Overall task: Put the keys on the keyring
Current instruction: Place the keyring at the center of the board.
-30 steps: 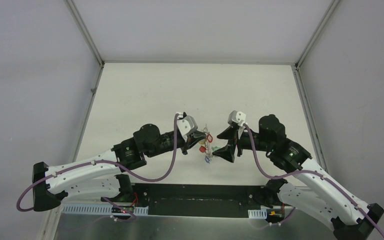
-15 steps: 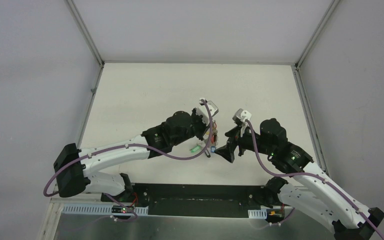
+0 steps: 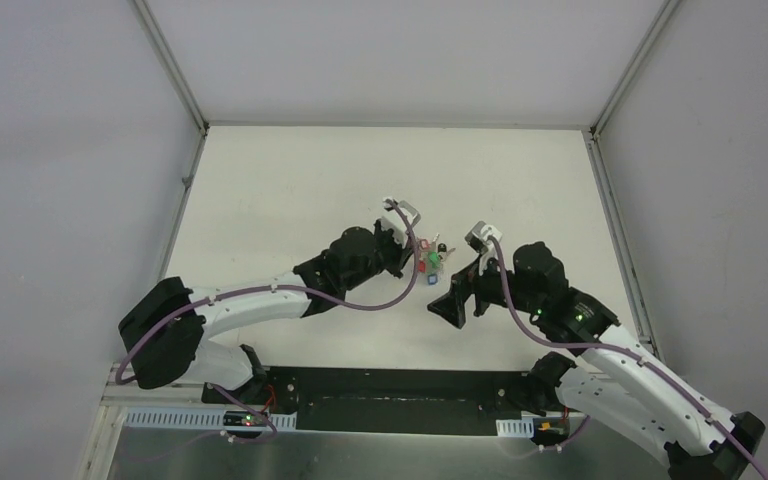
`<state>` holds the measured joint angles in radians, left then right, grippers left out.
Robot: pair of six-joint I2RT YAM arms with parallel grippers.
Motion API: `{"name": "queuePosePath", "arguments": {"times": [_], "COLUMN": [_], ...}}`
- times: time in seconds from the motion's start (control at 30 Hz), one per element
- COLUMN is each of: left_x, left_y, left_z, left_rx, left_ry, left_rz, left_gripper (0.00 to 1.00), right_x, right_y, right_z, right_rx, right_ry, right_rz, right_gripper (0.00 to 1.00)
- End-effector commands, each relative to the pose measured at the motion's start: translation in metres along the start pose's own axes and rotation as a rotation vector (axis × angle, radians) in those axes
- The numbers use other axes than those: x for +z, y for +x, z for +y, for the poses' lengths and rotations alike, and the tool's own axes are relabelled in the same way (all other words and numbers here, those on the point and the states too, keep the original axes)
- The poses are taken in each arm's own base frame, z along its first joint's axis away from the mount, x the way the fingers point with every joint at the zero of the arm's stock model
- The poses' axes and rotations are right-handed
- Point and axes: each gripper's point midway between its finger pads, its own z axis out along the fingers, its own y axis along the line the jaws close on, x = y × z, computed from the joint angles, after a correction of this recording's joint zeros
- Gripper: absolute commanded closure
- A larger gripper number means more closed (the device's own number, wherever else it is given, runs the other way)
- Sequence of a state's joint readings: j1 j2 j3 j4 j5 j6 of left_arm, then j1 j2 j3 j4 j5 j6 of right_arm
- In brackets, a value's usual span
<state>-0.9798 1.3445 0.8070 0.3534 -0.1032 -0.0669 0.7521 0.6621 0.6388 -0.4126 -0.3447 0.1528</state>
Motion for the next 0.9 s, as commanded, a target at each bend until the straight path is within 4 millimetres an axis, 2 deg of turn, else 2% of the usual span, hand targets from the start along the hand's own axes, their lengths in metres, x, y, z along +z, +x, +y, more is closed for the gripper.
{"name": "queuePosePath", "arguments": {"times": [0.0,0.17,0.2,0.27,0.33,0.4,0.43,0.47,0.57,0.63,0.7,0.87], "left_x": [-0.007,-0.039,-0.046,-0.06,-0.073,-0.083,-0.087,-0.091,-0.097,-0.097,-0.093,-0.083], "left_y": [0.029,0.067,0.074,0.081,0.085,0.084,0.081,0.078,0.067,0.062,0.061,0.063], "left_z": [0.007,0.001,0.001,0.005,0.009,0.014,0.016,0.018,0.033,0.037,0.042,0.076], "left_rx": [-0.081,-0.118,-0.129,-0.149,-0.168,-0.183,-0.177,-0.169,-0.234,-0.261,-0.279,-0.304], "left_ry": [-0.024,0.04,0.041,0.025,0.002,-0.025,-0.032,-0.04,-0.125,-0.106,-0.085,-0.075], "left_rz": [-0.021,0.035,0.049,0.075,0.103,0.115,0.112,0.105,0.072,0.06,0.073,0.13], "left_gripper": [1.0,1.0,0.97,0.79,0.5,0.26,0.07,0.02,0.01,0.01,0.01,0.01], "right_x": [0.007,0.015,0.016,0.02,0.025,0.03,0.033,0.036,0.041,0.041,0.039,0.017], "right_y": [-0.004,-0.006,-0.007,-0.008,-0.012,-0.017,-0.019,-0.022,-0.029,-0.031,-0.031,-0.018], "right_z": [-0.004,-0.007,-0.007,-0.008,-0.01,-0.012,-0.013,-0.016,-0.033,-0.05,-0.073,-0.147], "right_rx": [0.042,0.074,0.079,0.09,0.103,0.128,0.156,0.186,0.274,0.307,0.335,0.475], "right_ry": [0.021,0.028,0.028,0.027,0.023,0.009,0.001,-0.009,-0.016,0.015,0.071,0.268], "right_rz": [-0.011,0.014,0.016,0.022,0.021,0.019,0.019,0.02,0.004,-0.013,-0.037,-0.113], "right_gripper": [0.01,0.0,0.0,0.0,0.0,0.0,0.0,0.0,0.0,0.0,0.0,0.0]}}
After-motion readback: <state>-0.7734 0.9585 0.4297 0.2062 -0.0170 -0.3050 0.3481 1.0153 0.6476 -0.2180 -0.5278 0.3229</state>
